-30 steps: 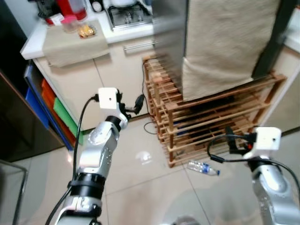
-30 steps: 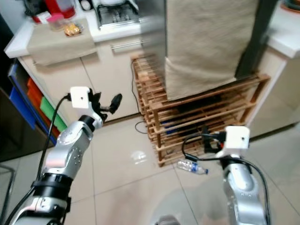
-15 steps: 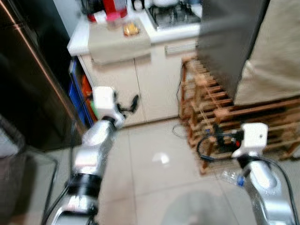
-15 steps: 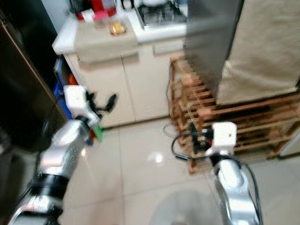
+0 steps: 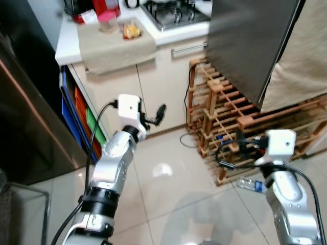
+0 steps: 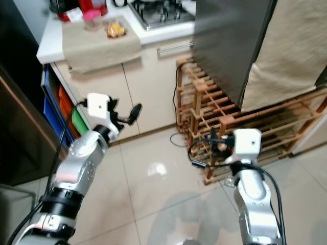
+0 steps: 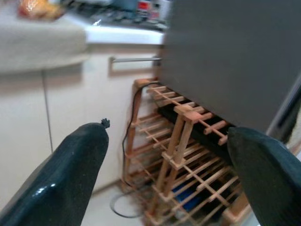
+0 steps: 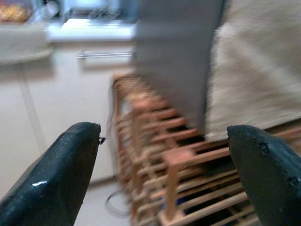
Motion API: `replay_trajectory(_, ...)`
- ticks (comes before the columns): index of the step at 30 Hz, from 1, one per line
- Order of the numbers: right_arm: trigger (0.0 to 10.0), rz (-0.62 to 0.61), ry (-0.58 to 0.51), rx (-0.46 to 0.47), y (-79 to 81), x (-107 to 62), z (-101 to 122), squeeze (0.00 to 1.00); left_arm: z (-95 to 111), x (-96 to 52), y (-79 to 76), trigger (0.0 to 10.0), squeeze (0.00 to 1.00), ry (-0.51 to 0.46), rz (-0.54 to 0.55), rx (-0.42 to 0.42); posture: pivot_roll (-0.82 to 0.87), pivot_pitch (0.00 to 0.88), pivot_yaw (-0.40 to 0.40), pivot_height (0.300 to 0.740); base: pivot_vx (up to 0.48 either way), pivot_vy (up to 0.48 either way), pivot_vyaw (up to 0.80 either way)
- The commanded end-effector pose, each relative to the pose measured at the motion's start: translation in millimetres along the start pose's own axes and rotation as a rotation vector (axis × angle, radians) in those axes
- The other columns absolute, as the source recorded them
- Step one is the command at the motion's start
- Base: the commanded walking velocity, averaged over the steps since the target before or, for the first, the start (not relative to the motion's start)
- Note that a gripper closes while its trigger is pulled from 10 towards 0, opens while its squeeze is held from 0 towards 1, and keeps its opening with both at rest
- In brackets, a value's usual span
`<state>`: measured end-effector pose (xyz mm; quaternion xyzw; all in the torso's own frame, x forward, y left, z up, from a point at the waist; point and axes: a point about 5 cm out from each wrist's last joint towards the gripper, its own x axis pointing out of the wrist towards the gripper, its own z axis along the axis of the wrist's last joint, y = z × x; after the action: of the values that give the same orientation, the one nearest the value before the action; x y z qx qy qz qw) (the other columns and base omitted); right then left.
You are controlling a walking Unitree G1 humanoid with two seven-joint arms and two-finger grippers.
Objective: Restocking fridge
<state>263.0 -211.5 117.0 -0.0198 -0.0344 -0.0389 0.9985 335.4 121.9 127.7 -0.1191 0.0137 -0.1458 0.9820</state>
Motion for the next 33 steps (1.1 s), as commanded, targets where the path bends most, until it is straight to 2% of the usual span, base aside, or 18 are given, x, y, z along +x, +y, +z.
replay_trajectory(1, 10.0, -0.050, -0.031, 0.009, -8.0, -0.3, 6, 0.00, 0, -0.2, 7.5, 10.0, 0.00, 0.008, 0.041, -0.045, -0.21, 0.000, 0.095, 0.740, 0.000, 0.000, -0.75)
replay_trajectory(6, 10.0, -0.085, -0.031, 0.032, -12.0, -0.6, 7, 0.00, 0, -1.1, 10.0, 10.0, 0.00, 0.003, 0.052, -0.038, -0.21, 0.000, 0.091, 0.740, 0.000, 0.000, -0.75)
replay_trajectory(7, 10.0, -0.120, -0.027, 0.034, -18.3, 0.0, 8, 0.00, 2, -0.9, 8.3, 10.0, 0.00, -0.012, 0.049, 0.008, -0.20, 0.000, 0.082, 0.740, 0.000, 0.000, -0.74)
replay_trajectory(12, 10.0, -0.136, -0.030, 0.030, -21.2, 3.2, 9, 0.00, 6, 0.3, 2.5, 10.0, 0.00, -0.037, 0.015, 0.050, -0.20, 0.000, 0.081, 0.740, 0.000, 0.000, -0.74)
replay_trajectory(21, 10.0, -0.052, -0.007, 0.003, -3.6, 7.5, 4, 0.00, 12, -0.6, 8.4, 10.0, 0.00, -0.067, 0.031, 0.086, -0.18, 0.000, 0.062, 0.740, 0.468, 0.000, -0.54)
replay_trajectory(27, 10.0, 0.016, 0.001, -0.010, 8.1, 9.6, 3, 0.00, 21, 0.6, -0.9, 10.0, 0.00, -0.113, -0.013, 0.157, -0.17, 0.000, 0.060, 0.740, 0.480, 0.000, 0.00)
replay_trajectory(33, 10.0, 0.044, -0.008, -0.023, 12.8, 10.3, 3, 0.00, 22, 3.0, -4.4, 10.0, 0.00, -0.120, -0.016, 0.138, -0.18, 0.000, 0.059, 0.740, 0.480, 0.000, 0.00)
